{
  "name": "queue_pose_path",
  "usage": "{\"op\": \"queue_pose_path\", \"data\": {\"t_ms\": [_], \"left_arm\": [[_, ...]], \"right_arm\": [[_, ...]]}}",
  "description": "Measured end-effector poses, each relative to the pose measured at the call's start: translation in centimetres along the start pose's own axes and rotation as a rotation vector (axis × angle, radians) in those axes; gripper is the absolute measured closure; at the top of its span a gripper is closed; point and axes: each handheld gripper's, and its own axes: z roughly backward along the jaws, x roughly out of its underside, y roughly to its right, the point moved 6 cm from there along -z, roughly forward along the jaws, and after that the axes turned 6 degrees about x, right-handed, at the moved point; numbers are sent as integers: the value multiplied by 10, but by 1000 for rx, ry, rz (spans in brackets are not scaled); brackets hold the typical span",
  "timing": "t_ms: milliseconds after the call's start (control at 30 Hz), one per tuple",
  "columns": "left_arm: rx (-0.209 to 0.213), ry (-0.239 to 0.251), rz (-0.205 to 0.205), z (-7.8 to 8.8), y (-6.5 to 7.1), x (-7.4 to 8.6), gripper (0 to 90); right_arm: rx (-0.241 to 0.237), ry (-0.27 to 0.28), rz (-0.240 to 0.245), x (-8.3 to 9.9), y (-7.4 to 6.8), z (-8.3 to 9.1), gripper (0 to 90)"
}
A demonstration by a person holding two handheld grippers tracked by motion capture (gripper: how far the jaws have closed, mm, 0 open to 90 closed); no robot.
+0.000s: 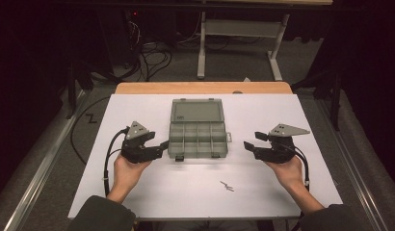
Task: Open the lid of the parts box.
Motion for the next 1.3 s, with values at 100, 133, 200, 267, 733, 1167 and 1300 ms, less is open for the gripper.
{"op": "queue_pose_path", "data": {"t_ms": [100, 133, 200, 267, 733, 1167, 1300], "left_arm": [[8, 9, 3, 5, 1, 5, 351], [7, 13, 3, 6, 1, 7, 350], [11, 25, 6, 9, 2, 10, 349], [7, 29, 6, 11, 2, 12, 347], [6, 87, 5, 22, 8, 26, 339], [11, 99, 42, 30, 2, 41, 337], [9, 86, 28, 29, 5, 43, 337]], "right_arm": [[-1, 12, 6, 3, 0, 5, 384], [-1, 19, 6, 4, 0, 7, 379], [-2, 28, 1, 7, 1, 11, 372], [1, 30, -5, 11, 0, 14, 372], [30, 95, -48, 31, 6, 31, 344], [85, 148, -101, 46, 16, 43, 324], [90, 150, -108, 49, 15, 44, 323]]}}
